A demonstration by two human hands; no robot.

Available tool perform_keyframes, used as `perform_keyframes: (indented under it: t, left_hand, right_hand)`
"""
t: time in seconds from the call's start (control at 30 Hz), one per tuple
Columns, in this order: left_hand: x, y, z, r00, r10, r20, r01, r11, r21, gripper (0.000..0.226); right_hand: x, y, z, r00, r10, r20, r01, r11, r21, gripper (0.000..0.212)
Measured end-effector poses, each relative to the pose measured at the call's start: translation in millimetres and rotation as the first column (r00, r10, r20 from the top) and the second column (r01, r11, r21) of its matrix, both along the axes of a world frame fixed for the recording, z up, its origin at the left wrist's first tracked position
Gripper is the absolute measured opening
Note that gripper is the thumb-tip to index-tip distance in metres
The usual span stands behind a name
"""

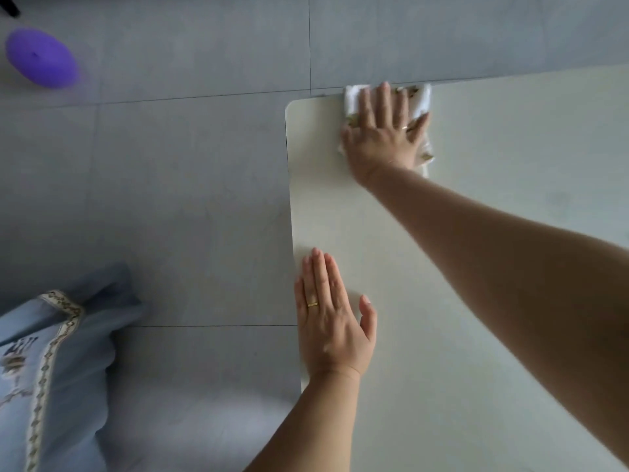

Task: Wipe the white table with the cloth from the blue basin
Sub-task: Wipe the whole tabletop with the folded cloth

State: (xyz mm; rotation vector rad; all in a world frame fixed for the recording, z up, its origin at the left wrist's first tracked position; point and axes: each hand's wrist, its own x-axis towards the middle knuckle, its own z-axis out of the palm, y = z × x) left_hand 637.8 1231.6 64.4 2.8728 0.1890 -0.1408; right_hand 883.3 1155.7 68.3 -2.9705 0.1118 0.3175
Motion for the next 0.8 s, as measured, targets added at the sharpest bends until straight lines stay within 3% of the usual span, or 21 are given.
perform_keyframes:
  t: [0.07,0.17,0.23,0.33,0.43,0.53,0.6,0.7,0.8]
  left_hand:
    - [0,0,1,1.0,-0.001,0.002,0.001,1.0,0.001,0.07]
    - [0,0,2,1.0,-0.005,-0.006,0.005,1.0,-0.004,0.07]
    - [1,1,1,1.0,-0.011,-0.004,0.011,1.0,-0.001,0.07]
    - [1,1,0,1.0,-0.014,0.005,0.014,1.0,-0.001,0.07]
    - [0,1,0,1.0,-0.011,0.007,0.011,1.0,-0.005,0.07]
    - [1,0,1,1.0,-0.004,0.011,0.004,1.0,0.004,0.07]
    - [1,0,1,1.0,-0.004,0.01,0.004,1.0,0.011,0.07]
    - [1,0,2,1.0,-0.007,0.009,0.007,1.0,0.022,0.071]
    - [1,0,3,1.0,0.0,0.004,0.0,1.0,0.029,0.071]
  right_hand:
    - [-13,43,2,0.984,0.176,0.0,-0.176,0.984,0.038,0.058]
    - [-27,68,4,0.829,0.559,0.003,-0.558,0.829,0.041,0.054]
    - [-19,42,4,0.813,0.582,0.031,-0.583,0.811,0.046,0.056]
    - [-3,-35,4,0.92,0.384,0.079,-0.391,0.915,0.101,0.058]
    - [2,-125,6,0.995,0.073,0.07,-0.077,0.995,0.068,0.06]
    - [2,-145,6,0.962,-0.271,0.012,0.271,0.962,0.043,0.064]
    - [-5,-112,7,0.953,-0.302,0.001,0.301,0.953,0.031,0.065]
    - [-36,-50,6,0.999,0.03,0.037,-0.032,0.998,0.061,0.062]
    - [-70,-43,8,0.937,0.346,0.038,-0.348,0.936,0.046,0.061]
